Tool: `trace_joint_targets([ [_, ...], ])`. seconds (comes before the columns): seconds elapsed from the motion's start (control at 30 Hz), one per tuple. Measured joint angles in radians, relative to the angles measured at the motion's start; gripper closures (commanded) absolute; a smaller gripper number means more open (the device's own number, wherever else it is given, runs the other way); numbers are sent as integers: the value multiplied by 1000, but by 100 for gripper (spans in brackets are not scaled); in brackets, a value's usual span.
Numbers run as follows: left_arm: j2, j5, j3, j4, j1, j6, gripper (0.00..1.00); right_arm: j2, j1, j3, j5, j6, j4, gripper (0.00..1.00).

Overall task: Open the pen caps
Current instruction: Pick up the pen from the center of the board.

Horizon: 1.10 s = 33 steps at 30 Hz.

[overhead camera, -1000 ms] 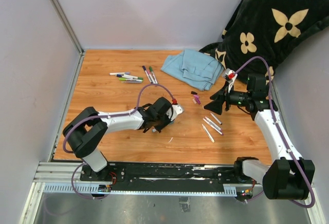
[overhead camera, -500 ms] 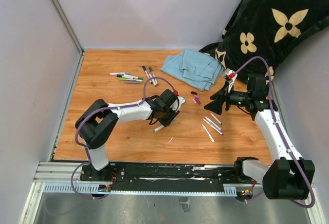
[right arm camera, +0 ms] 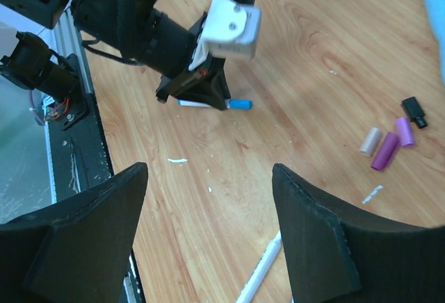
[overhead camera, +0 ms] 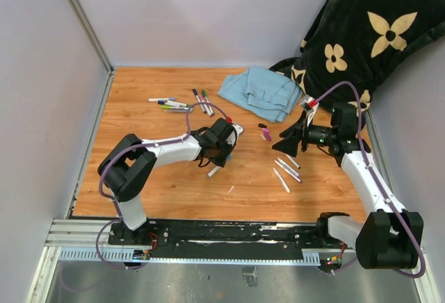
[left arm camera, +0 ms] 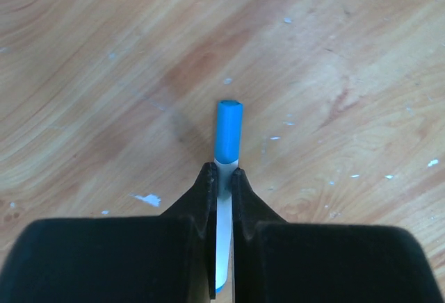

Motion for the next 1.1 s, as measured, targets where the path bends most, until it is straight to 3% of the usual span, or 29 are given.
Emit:
trace_joint_targets([
  [0.2,-87,0,-116,165,55,-125,100,48,93,-91,40,130,171,28],
  [0.4,-181,65,-243,468,55,-304,100,124,216,-187,142,264,351,26],
  [0.87,-281,41,-518,1157,-37,-682,100,188,380,-191,254,423,486,28],
  [0.93,-269,25,-535,1238,-52,-722,100,188,396,-191,270,430,486,32],
  [0.97,-261,14,-540,1275,-59,-739,100,189,403,-191,277,432,483,40],
  [1.1,-246,-32,-560,1381,-86,-778,100,204,412,-182,295,436,474,85],
])
